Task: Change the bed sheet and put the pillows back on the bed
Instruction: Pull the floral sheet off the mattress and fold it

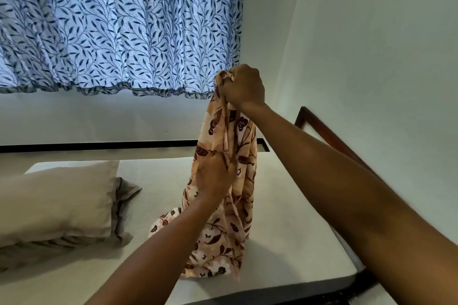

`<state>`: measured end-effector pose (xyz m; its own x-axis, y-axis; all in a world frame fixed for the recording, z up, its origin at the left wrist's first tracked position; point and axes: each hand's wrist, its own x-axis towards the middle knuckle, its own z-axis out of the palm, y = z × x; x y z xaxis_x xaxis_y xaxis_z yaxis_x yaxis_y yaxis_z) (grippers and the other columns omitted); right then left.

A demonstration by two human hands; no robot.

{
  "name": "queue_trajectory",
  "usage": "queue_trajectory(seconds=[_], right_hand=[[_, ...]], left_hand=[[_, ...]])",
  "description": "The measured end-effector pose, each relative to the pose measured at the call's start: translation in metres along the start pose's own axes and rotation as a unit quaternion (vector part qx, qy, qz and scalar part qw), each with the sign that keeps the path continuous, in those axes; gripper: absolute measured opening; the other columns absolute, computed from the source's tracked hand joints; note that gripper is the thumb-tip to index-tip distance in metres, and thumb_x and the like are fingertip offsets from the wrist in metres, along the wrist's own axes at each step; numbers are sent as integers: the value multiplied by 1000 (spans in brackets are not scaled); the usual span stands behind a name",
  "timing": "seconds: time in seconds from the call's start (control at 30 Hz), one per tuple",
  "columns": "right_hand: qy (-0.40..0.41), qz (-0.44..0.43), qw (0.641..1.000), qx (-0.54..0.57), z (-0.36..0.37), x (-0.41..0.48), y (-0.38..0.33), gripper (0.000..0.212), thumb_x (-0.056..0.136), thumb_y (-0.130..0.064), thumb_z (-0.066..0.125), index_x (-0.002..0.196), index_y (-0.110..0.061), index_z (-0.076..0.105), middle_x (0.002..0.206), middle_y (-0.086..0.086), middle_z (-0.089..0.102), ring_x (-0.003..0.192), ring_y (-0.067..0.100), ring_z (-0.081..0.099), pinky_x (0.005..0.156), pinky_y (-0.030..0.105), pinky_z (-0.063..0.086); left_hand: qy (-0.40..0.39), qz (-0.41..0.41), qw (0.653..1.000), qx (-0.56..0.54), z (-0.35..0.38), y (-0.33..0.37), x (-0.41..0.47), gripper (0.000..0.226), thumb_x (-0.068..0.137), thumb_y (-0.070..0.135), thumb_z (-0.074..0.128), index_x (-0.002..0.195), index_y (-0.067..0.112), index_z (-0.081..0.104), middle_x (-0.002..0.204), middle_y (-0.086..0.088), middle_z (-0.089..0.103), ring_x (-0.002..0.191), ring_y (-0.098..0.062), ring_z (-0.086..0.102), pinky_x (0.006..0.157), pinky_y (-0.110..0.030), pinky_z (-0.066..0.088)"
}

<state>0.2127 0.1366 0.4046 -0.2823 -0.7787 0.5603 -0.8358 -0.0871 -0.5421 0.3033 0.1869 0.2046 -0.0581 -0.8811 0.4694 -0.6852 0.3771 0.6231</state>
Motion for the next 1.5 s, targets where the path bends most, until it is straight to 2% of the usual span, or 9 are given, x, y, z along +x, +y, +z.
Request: queue_trajectory(seconds=[0.17,0.37,0.8,0.97,1.07,1.2,1.33,1.4,1.5], right_hand=[[0,6,1000,-5,-14,7,12,27,87,-26,59,62,-15,57,64,-3,58,60,18,58,57,26,38],[23,7,999,-22,-21,10,25,29,90,-23,60,63,-20,48,76,7,62,74,26,62,64,26,35],[21,-5,1000,-15,-11,21,19,27,90,-26,62,72,-6,67,69,8,64,63,26,61,59,29,45],[2,27,999,-19,-3,17,43,27,92,-30,61,75,-9,63,74,4,62,73,28,63,64,28,40],[-69,83,994,-13,-1,18,59,19,87,-29,66,96,-12,68,97,8,69,93,30,66,72,30,46],[-158,0,978,137,-2,0,53,53,80,-12,69,132,-20,62,134,9,63,87,21,64,81,29,51],[-426,-166,876,151,0,-42,21,65,91,-16,70,150,-28,45,156,-1,42,125,21,55,98,24,45],[-497,-207,840,58,11,-57,17,56,89,-21,71,142,-23,52,142,4,56,121,20,56,96,31,46],[-468,-192,862,34,20,-64,28,4,92,-15,68,95,-17,68,92,7,69,83,18,61,75,34,46]], left_hand=[[17,54,997,-55,-11,-27,-15,13,101,22,58,109,14,64,90,-2,64,72,-14,59,66,-28,57],[51,50,987,-146,-49,-52,-31,16,89,18,77,103,10,78,85,3,70,72,-4,64,65,-21,57],[-48,-182,934,-305,-128,-67,-11,13,82,12,81,94,12,76,75,-7,75,77,-28,74,77,-50,62],[-34,-214,914,-345,-142,-58,0,6,86,12,77,83,8,76,79,-11,73,74,-24,69,63,-34,57],[-34,-195,917,-347,-148,-42,16,8,87,11,77,81,7,77,75,-14,73,66,-21,68,63,-34,57],[-34,-160,939,-301,-149,-22,40,10,86,12,78,80,5,76,73,-15,73,59,-17,68,61,-36,58],[-73,-129,948,-281,-146,-13,50,9,85,13,79,82,5,77,72,-15,74,60,-18,69,60,-35,57],[-102,-100,949,-281,-144,-9,52,9,85,11,79,86,3,77,74,-17,73,63,-22,70,61,-38,58],[-128,-44,956,-261,-139,-2,49,8,84,11,79,88,5,78,74,-13,74,66,-28,72,60,-40,59]])
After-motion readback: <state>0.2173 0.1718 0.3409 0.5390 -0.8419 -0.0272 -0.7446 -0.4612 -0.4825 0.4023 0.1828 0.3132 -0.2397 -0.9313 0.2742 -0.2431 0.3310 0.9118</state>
